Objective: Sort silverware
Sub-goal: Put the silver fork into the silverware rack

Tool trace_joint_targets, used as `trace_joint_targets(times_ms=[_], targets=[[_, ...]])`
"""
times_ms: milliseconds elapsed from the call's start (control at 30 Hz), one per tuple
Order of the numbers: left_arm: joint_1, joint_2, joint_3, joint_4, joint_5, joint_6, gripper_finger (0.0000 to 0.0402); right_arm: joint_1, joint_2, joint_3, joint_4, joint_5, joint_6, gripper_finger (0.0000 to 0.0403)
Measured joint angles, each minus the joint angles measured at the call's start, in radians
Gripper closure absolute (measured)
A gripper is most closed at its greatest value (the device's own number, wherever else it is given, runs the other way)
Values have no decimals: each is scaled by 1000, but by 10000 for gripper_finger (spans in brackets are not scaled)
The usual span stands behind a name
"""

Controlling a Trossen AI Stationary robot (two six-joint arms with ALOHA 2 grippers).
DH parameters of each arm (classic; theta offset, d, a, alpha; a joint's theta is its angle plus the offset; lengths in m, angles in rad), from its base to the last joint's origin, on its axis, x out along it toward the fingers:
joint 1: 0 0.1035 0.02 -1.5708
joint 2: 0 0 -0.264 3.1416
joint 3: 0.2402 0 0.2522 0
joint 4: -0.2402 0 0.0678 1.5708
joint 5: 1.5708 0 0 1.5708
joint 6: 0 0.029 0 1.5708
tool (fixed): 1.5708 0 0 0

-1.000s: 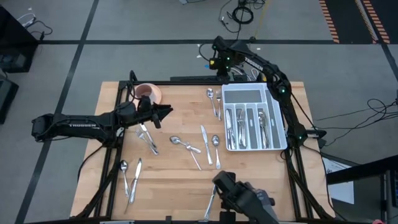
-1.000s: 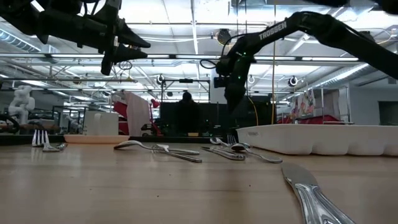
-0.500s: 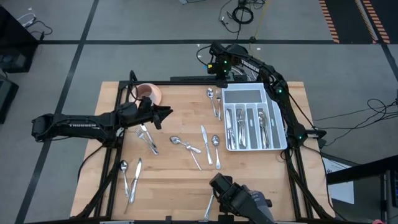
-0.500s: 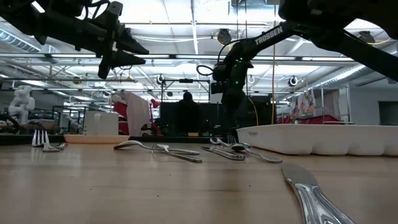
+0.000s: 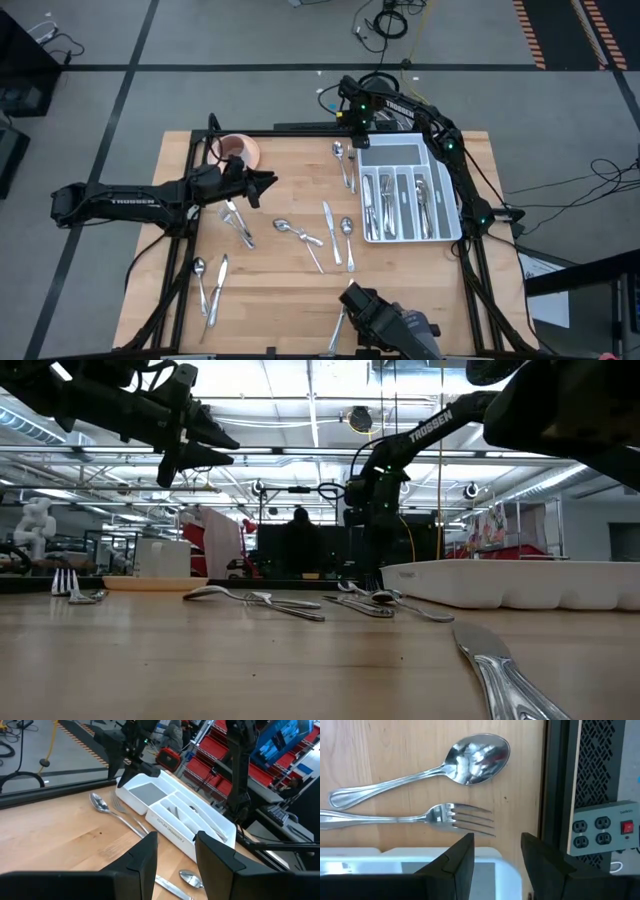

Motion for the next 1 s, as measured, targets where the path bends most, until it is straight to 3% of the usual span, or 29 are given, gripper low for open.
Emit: trace_joint_targets(times_ms=[633,733,867,1000], targets=[[0,0,0,-13,-15,5,268,34,49,-4,23,-3,-12,251],[0,0,0,-30,-16,2,268,35,59,-4,18,2,-30,283],[0,0,0,-36,-15,2,268,37,59,-4,-1,16,-95,376],[0,0,0,-48,-15,3,268,38,58,-4,-4,32,-108,395]])
